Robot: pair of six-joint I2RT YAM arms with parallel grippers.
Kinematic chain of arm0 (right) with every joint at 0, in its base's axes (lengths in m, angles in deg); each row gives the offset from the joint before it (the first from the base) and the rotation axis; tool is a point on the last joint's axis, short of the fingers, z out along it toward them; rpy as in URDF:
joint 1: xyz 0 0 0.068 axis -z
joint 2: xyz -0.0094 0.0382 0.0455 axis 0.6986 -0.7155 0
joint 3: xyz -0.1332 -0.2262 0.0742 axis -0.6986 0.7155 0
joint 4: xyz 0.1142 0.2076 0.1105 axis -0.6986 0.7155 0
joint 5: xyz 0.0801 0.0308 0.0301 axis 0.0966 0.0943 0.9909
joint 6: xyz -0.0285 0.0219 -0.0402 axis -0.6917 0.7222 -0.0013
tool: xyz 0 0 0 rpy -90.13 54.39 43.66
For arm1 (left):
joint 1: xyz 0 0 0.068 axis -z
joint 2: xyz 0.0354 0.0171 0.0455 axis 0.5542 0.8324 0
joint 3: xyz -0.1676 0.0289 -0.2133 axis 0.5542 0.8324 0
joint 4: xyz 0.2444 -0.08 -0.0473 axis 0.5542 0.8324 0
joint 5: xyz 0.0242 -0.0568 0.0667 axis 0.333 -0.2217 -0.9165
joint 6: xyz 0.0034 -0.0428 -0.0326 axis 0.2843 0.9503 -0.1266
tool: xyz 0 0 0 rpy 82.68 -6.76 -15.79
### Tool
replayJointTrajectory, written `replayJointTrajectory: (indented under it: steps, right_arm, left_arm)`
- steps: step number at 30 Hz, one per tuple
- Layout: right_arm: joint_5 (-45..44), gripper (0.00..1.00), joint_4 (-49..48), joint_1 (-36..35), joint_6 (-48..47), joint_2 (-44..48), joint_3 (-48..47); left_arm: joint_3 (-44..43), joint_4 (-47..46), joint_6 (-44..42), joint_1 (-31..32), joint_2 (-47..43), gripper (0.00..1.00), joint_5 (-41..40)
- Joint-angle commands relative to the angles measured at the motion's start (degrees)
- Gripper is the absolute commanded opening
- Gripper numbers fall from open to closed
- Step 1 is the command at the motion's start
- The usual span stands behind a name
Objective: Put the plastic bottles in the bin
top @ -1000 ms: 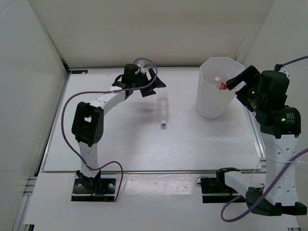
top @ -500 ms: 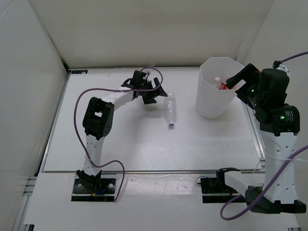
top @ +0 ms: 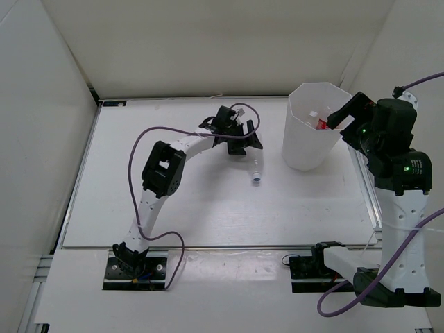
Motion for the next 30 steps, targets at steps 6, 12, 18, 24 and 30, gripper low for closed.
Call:
replayJointTrajectory:
  steps: [6, 12, 18, 24, 30]
  right_arm:
    - [-3.53, 1.00, -0.03, 0.40, -1.67, 1.69, 0.65]
    - [-4.23, 1.00, -0.02, 0.40, -1.15, 1.69, 2.40]
    - [-6.34, 1.00, -1.26, 0.40, 0.53, 1.69, 3.64]
    - [-9.23, 1.00, -1.78, 0.40, 0.53, 1.69, 4.17]
    - [-12.66, 1.00, -0.12, 0.40, 0.53, 2.82, 3.65]
  left_arm:
    - [-7.43, 4.41, -2.54, 2.29, 5.70, 0.62, 7.64]
    - [-6.45, 4.94, 0.62, -2.27, -0.16, 0.47, 8.26]
    - [-19.85, 5.47, -2.36, -4.30, -10.11, 0.53, -4.29]
    - [-42.56, 0.50, -11.50, -1.93, -4.94, 0.67, -11.42]
    - [-41.52, -15.00, -15.37, 2.19, -6.25, 0.58, -19.67]
